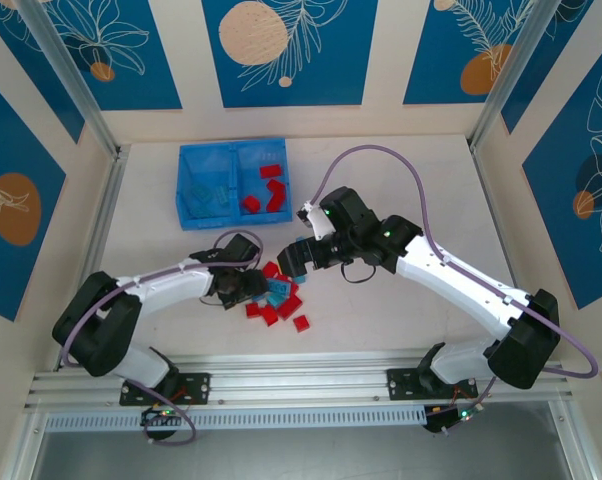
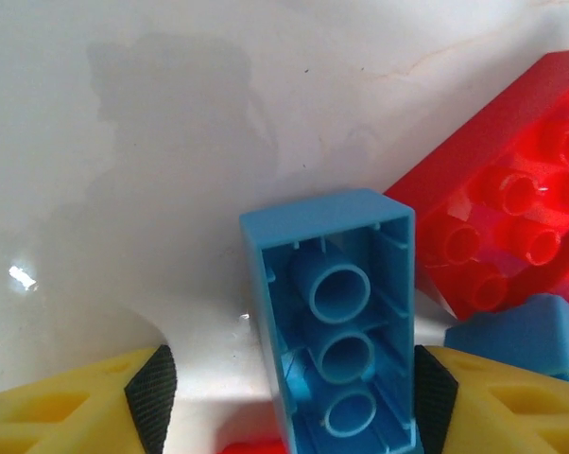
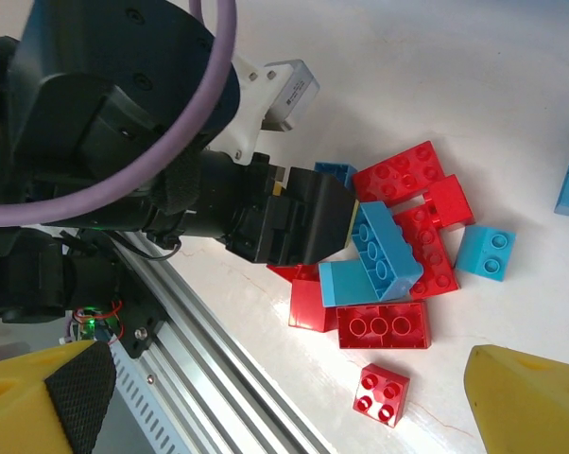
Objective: Sort the legos into containers by color
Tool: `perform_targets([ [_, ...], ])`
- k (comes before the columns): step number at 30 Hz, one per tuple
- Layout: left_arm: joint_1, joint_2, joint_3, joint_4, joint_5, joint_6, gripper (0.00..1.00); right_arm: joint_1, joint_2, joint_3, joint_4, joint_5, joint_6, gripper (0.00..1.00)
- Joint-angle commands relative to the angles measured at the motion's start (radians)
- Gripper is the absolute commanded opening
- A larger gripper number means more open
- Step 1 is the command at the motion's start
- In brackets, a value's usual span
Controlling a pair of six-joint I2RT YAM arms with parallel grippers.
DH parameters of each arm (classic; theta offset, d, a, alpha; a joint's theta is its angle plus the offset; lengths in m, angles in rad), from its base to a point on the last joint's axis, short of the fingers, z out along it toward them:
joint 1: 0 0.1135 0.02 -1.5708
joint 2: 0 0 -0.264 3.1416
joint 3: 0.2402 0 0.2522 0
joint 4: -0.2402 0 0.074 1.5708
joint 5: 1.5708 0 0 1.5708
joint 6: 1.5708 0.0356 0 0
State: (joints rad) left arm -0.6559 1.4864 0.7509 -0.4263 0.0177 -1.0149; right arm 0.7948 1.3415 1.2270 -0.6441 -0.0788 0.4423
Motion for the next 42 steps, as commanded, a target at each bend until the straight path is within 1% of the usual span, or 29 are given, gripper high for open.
perform_targets([
  [1, -0.008, 0.017, 0.016, -0.002, 0.007, 0.025, 0.63, 0.006, 0.013, 0.036, -0.009, 0.002, 0.019, 0.97],
  [3, -0.009, 0.007, 0.010, -0.043, -0.019, 0.024, 0.56, 0.007, 0.012, 0.046, -0.018, 0.002, 0.023, 0.97],
  [6, -0.009, -0.010, 0.013, -0.122, -0.079, 0.044, 0.50, 0.009, 0.008, 0.050, -0.020, -0.004, 0.024, 0.97],
  [8, -0.008, -0.021, 0.010, -0.152, -0.109, 0.064, 0.47, 0.009, 0.011, 0.050, -0.020, -0.015, 0.020, 0.97],
  [12, 0.002, -0.050, 0.008, -0.179, -0.129, 0.094, 0.34, 0.015, 0.038, 0.069, -0.040, -0.030, 0.012, 0.96],
  [15, 0.018, -0.109, 0.039, -0.225, -0.171, 0.125, 0.28, 0.022, 0.041, 0.073, -0.038, -0.023, 0.015, 0.96],
  [19, 0.036, -0.218, 0.126, -0.293, -0.277, 0.200, 0.28, 0.024, 0.035, 0.080, -0.040, -0.004, 0.018, 0.96],
  [21, 0.058, -0.251, 0.200, -0.305, -0.352, 0.278, 0.28, 0.026, 0.032, 0.085, -0.040, 0.002, 0.018, 0.96],
  [23, 0.090, -0.252, 0.274, -0.298, -0.447, 0.361, 0.29, 0.025, 0.029, 0.089, -0.037, 0.014, 0.018, 0.96],
  [26, 0.159, -0.193, 0.381, -0.220, -0.561, 0.504, 0.29, 0.026, 0.029, 0.098, -0.040, 0.028, 0.022, 0.96],
  [29, 0.226, -0.060, 0.488, -0.160, -0.640, 0.570, 0.28, 0.026, 0.027, 0.109, -0.045, 0.025, 0.031, 0.96],
  [31, 0.276, 0.036, 0.545, -0.107, -0.632, 0.587, 0.28, 0.027, 0.017, 0.112, -0.052, 0.024, 0.036, 0.96],
  [36, 0.396, 0.304, 0.714, -0.009, -0.474, 0.607, 0.29, 0.035, -0.035, 0.099, -0.080, 0.044, 0.056, 0.96],
  [39, 0.447, 0.465, 0.867, -0.062, -0.377, 0.591, 0.35, 0.039, -0.080, 0.081, -0.098, 0.059, 0.068, 0.96],
  [41, 0.470, 0.534, 0.939, -0.088, -0.300, 0.585, 0.45, 0.041, -0.110, 0.061, -0.104, 0.071, 0.083, 0.96],
  [42, 0.476, 0.547, 0.953, -0.087, -0.279, 0.586, 0.49, 0.043, -0.123, 0.052, -0.104, 0.075, 0.088, 0.96],
])
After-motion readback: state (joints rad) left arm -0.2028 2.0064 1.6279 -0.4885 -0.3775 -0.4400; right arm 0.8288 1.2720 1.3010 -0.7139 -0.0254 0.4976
